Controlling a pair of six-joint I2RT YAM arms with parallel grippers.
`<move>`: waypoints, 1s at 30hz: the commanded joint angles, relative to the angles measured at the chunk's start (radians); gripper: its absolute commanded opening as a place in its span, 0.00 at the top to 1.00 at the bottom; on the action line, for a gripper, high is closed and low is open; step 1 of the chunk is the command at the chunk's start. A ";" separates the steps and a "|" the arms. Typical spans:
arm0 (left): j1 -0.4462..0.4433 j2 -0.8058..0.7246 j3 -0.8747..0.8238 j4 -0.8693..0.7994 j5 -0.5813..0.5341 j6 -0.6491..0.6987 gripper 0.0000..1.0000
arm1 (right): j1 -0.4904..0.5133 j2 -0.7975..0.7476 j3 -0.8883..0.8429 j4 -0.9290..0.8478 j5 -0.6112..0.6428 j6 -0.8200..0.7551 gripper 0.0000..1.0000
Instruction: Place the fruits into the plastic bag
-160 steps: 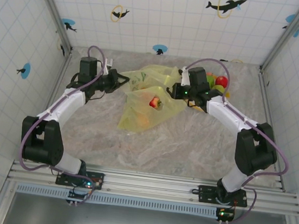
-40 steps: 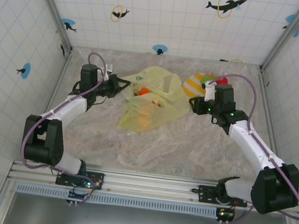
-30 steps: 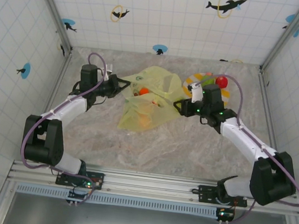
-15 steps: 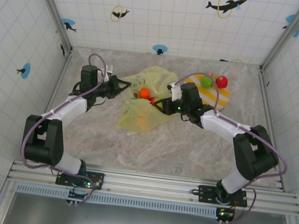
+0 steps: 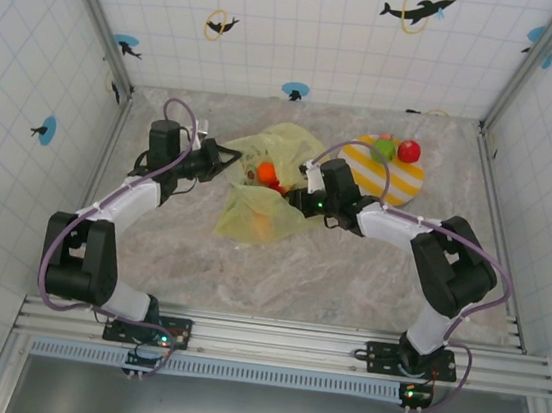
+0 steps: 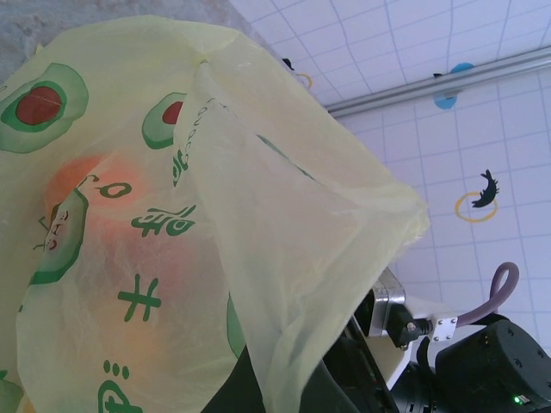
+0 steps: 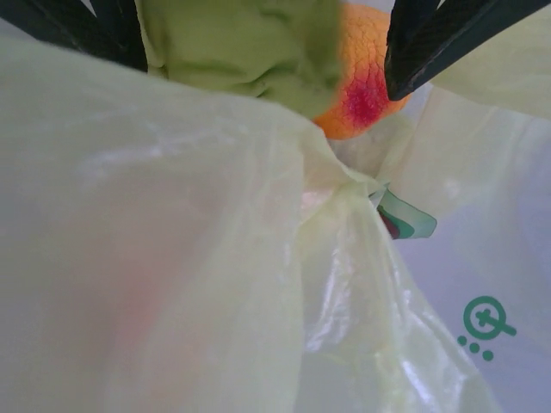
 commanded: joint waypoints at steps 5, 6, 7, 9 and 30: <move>0.005 -0.002 -0.007 0.021 0.018 -0.008 1.00 | -0.019 -0.080 -0.008 0.028 -0.022 0.012 0.18; 0.006 -0.001 -0.007 0.022 0.017 -0.008 1.00 | -0.022 -0.091 -0.013 0.022 -0.022 0.011 0.19; 0.006 0.000 -0.008 0.021 0.017 -0.008 1.00 | -0.025 -0.105 -0.019 0.013 -0.022 0.008 0.20; 0.005 0.001 -0.007 0.021 0.016 -0.008 1.00 | -0.035 -0.146 -0.037 -0.007 -0.022 -0.006 0.21; 0.007 0.007 -0.004 -0.002 0.012 0.005 1.00 | -0.328 -0.578 -0.281 0.041 -0.221 -0.025 0.23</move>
